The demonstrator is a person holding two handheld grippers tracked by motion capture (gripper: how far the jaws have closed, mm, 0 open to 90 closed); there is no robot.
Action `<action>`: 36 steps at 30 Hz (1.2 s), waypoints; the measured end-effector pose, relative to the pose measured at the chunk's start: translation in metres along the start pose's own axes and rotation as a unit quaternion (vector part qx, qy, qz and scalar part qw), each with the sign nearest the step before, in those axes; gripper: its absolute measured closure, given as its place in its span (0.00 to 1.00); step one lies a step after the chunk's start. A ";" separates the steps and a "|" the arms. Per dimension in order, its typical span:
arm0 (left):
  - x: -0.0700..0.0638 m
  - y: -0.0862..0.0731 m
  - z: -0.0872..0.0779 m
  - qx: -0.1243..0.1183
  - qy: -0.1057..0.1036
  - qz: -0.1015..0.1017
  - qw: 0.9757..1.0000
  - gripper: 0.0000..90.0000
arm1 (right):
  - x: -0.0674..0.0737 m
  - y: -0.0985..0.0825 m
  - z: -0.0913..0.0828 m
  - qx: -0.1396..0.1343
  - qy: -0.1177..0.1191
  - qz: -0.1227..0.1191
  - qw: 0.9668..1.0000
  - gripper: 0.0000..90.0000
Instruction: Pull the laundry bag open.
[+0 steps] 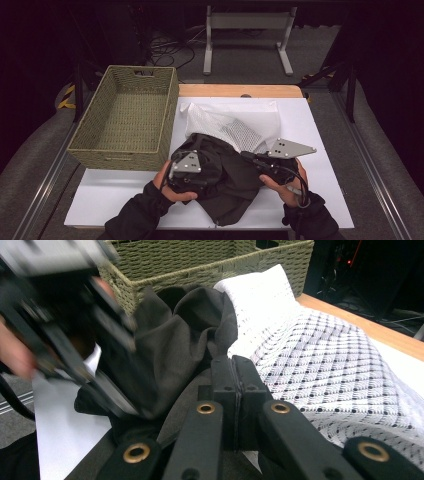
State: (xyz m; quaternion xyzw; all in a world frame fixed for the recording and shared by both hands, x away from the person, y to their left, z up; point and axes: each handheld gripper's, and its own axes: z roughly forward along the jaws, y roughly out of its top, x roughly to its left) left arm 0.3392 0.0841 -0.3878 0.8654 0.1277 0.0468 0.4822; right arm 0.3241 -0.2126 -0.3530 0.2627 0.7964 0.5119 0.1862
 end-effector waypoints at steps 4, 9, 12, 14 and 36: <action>0.000 0.019 -0.028 -0.055 0.059 0.008 0.997 0.47 | 0.003 0.001 0.000 0.003 -0.007 -0.009 1.000 1.00; 0.018 0.044 -0.010 -0.050 0.114 0.023 0.992 0.30 | 0.006 0.003 0.000 0.002 -0.007 -0.015 1.000 1.00; 0.029 0.049 0.014 -0.010 0.123 0.035 0.992 0.27 | 0.007 0.003 0.001 0.002 -0.007 -0.015 1.000 1.00; 0.039 0.047 0.036 0.015 0.117 0.029 0.993 0.28 | 0.007 0.003 0.002 0.002 -0.007 -0.016 1.000 1.00; 0.015 0.022 0.031 -0.037 0.142 0.050 0.988 0.61 | -0.013 0.008 0.010 -0.024 -0.047 0.024 0.998 1.00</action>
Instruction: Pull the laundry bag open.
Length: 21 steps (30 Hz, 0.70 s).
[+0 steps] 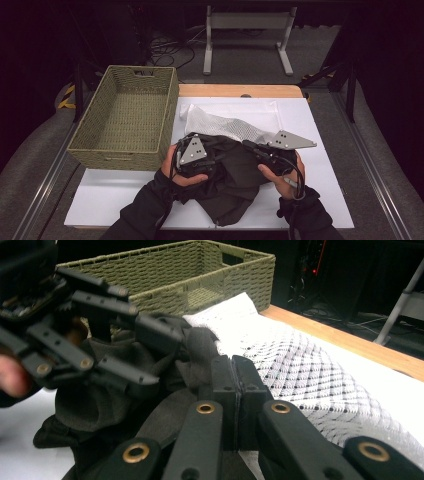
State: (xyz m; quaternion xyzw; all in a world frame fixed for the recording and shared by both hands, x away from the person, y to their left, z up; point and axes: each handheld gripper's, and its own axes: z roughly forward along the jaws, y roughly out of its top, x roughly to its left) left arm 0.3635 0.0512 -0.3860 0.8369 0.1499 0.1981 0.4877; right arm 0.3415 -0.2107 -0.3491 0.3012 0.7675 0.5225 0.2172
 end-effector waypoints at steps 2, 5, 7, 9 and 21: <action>0.002 -0.002 0.006 0.007 -0.012 -0.014 1.000 0.64 | 0.001 0.002 0.003 0.000 0.002 -0.003 1.000 1.00; 0.008 -0.007 0.016 0.017 -0.029 -0.036 0.999 0.74 | 0.003 0.003 0.006 0.002 0.006 -0.007 1.000 1.00; 0.009 -0.009 0.020 0.022 -0.034 -0.043 0.998 0.85 | 0.004 0.003 0.006 0.000 0.007 -0.008 1.000 1.00; 0.008 -0.010 0.024 0.028 -0.045 -0.040 0.998 0.94 | 0.005 0.005 0.005 -0.001 0.006 -0.010 1.000 1.00; -0.004 -0.015 0.049 0.058 0.047 -0.046 0.996 1.00 | 0.018 0.010 0.001 0.000 0.046 -0.009 0.999 1.00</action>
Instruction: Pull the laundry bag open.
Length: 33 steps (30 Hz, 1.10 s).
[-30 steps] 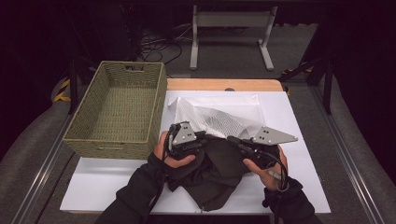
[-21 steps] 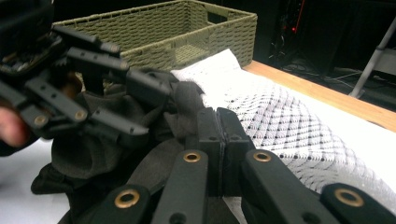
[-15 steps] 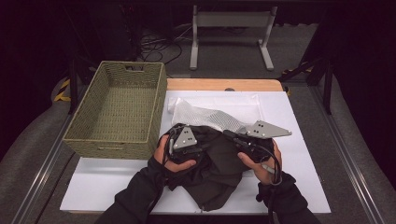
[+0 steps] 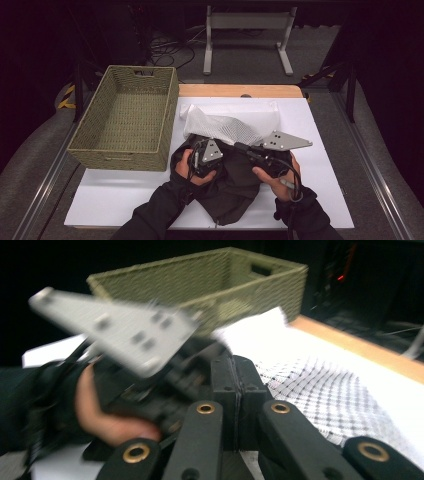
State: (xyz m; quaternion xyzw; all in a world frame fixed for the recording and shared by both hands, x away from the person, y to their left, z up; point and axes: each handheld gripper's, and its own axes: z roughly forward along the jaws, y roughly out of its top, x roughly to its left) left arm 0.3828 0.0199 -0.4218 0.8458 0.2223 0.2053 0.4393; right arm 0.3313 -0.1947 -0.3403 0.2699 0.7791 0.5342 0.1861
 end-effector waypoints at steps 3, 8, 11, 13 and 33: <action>0.010 -0.004 0.003 0.003 0.046 -0.027 0.999 1.00 | 0.007 -0.014 0.002 0.030 0.009 -0.012 0.999 1.00; 0.014 -0.006 0.003 0.009 0.064 -0.044 0.997 1.00 | 0.010 -0.038 0.007 0.065 -0.001 -0.028 0.997 1.00; 0.020 -0.010 -0.006 -0.010 0.019 -0.076 0.997 0.99 | 0.010 -0.050 0.012 0.083 -0.008 -0.037 0.996 1.00; 0.022 -0.012 -0.017 -0.027 -0.026 -0.078 0.996 0.89 | 0.009 -0.053 0.013 0.087 -0.020 -0.047 0.995 1.00; -0.021 -0.022 -0.003 0.070 -0.022 0.012 0.997 0.21 | 0.016 -0.055 0.022 0.116 0.007 -0.054 0.992 1.00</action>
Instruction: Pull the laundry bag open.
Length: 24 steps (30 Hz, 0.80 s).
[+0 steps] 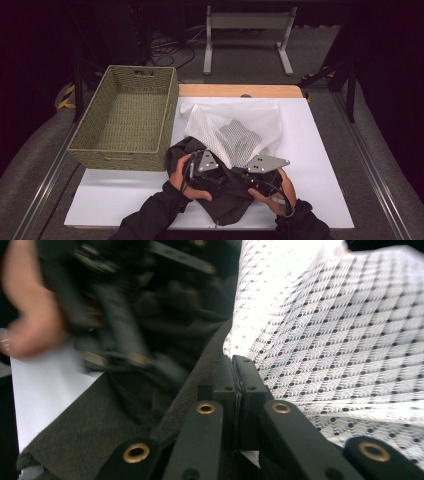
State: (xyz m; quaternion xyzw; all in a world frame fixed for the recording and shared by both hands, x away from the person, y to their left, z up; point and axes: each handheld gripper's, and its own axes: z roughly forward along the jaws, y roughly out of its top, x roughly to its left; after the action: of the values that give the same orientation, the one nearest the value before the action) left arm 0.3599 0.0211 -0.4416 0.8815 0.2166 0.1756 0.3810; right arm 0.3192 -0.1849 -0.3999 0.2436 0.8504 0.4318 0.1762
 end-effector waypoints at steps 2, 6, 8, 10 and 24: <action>-0.006 0.004 0.011 0.022 0.033 0.015 0.999 0.22 | 0.000 -0.002 0.004 0.013 0.006 0.000 1.000 1.00; -0.002 0.010 0.014 0.016 0.053 0.007 0.998 0.50 | 0.000 -0.007 0.010 0.023 0.012 0.007 1.000 1.00; 0.001 0.011 0.011 0.004 0.057 -0.001 0.998 0.69 | 0.002 -0.006 0.009 0.021 0.007 0.003 1.000 1.00; 0.003 0.010 0.007 -0.017 0.058 -0.015 0.998 0.74 | 0.002 -0.005 0.009 0.018 0.004 0.001 1.000 1.00; 0.021 0.035 -0.052 -0.175 0.079 -0.141 0.971 0.81 | 0.003 0.033 -0.042 -0.115 0.003 0.021 0.993 1.00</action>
State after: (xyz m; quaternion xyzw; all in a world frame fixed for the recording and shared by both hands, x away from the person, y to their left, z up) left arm 0.3619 0.0411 -0.3784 0.7451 0.3340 0.2239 0.5321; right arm 0.3039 -0.1943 -0.3495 0.2380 0.7903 0.5310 0.1918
